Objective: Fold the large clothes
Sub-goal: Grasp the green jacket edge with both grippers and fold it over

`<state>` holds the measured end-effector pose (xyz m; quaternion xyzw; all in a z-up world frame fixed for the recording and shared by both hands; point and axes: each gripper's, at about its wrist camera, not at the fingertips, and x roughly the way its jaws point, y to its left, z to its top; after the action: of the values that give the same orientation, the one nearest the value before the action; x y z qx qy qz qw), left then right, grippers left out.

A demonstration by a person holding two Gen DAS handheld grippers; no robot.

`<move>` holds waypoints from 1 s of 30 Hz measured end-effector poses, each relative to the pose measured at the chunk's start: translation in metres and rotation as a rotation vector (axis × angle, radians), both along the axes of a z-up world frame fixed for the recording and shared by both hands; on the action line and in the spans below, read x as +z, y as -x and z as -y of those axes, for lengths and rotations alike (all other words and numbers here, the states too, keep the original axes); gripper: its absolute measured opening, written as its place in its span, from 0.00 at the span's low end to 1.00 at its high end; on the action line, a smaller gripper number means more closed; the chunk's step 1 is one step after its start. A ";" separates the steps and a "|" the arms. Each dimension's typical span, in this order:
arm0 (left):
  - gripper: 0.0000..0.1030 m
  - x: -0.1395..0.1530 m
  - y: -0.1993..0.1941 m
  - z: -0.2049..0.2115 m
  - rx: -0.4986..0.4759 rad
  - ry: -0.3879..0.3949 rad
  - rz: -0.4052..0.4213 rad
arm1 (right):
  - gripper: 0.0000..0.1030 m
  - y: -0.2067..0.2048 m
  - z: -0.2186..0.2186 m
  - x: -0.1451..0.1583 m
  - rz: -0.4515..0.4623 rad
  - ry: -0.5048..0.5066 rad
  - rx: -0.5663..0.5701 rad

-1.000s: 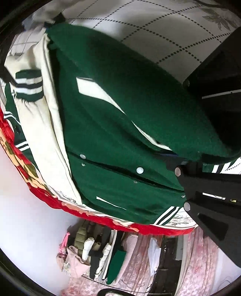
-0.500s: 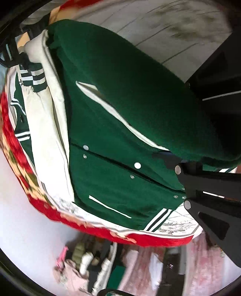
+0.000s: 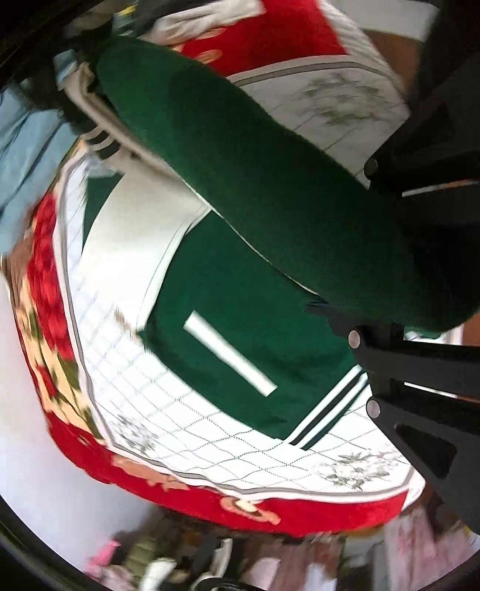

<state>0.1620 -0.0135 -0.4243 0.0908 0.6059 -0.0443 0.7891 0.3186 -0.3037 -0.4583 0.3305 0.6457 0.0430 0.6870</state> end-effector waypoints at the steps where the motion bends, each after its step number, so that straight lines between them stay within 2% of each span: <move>1: 0.14 -0.005 -0.013 -0.014 0.028 0.021 -0.010 | 0.14 -0.021 -0.018 -0.003 -0.003 0.006 0.005; 4: 0.17 -0.030 -0.057 -0.064 0.147 0.126 -0.056 | 0.15 -0.074 -0.065 -0.024 -0.035 0.030 0.037; 6: 0.21 -0.052 -0.085 -0.102 0.238 0.229 -0.079 | 0.16 -0.109 -0.099 -0.042 -0.068 0.050 0.079; 8: 0.36 -0.069 -0.101 -0.135 0.333 0.309 -0.089 | 0.19 -0.141 -0.132 -0.068 -0.103 0.088 0.114; 10: 0.62 -0.078 -0.108 -0.166 0.420 0.351 -0.065 | 0.21 -0.164 -0.163 -0.096 -0.140 0.140 0.206; 12: 0.68 -0.078 -0.108 -0.199 0.517 0.392 -0.017 | 0.39 -0.182 -0.195 -0.128 -0.176 0.160 0.251; 13: 0.69 -0.076 -0.105 -0.214 0.571 0.399 0.003 | 0.57 -0.186 -0.203 -0.137 -0.170 0.122 0.250; 14: 0.69 -0.074 -0.098 -0.231 0.627 0.411 0.017 | 0.71 -0.186 -0.206 -0.138 -0.145 0.040 0.230; 15: 0.69 -0.073 -0.091 -0.243 0.669 0.412 0.026 | 0.72 -0.184 -0.206 -0.136 -0.122 -0.031 0.214; 16: 0.69 -0.071 -0.079 -0.257 0.726 0.405 0.037 | 0.72 -0.179 -0.207 -0.131 -0.087 -0.159 0.191; 18: 0.69 -0.072 -0.062 -0.273 0.781 0.403 0.038 | 0.72 -0.163 -0.202 -0.120 -0.044 -0.250 0.163; 22: 0.68 -0.083 -0.030 -0.275 0.834 0.371 -0.015 | 0.72 -0.122 -0.180 -0.111 -0.035 -0.205 0.138; 26: 0.68 -0.119 -0.040 -0.255 0.823 0.363 -0.083 | 0.72 -0.071 -0.147 -0.124 -0.103 -0.155 0.089; 27: 0.65 -0.131 -0.049 -0.250 0.810 0.334 -0.085 | 0.72 -0.063 -0.140 -0.126 -0.111 -0.152 0.072; 29: 0.30 -0.139 -0.058 -0.246 0.807 0.297 -0.054 | 0.72 -0.048 -0.126 -0.127 -0.126 -0.136 0.041; 30: 0.02 -0.141 -0.063 -0.246 0.816 0.260 -0.047 | 0.72 -0.046 -0.120 -0.125 -0.126 -0.129 0.032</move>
<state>0.2252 0.2321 -0.5658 -0.2577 0.5994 0.1934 0.7327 0.3646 -0.1834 -0.5834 0.3658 0.6889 0.0744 0.6214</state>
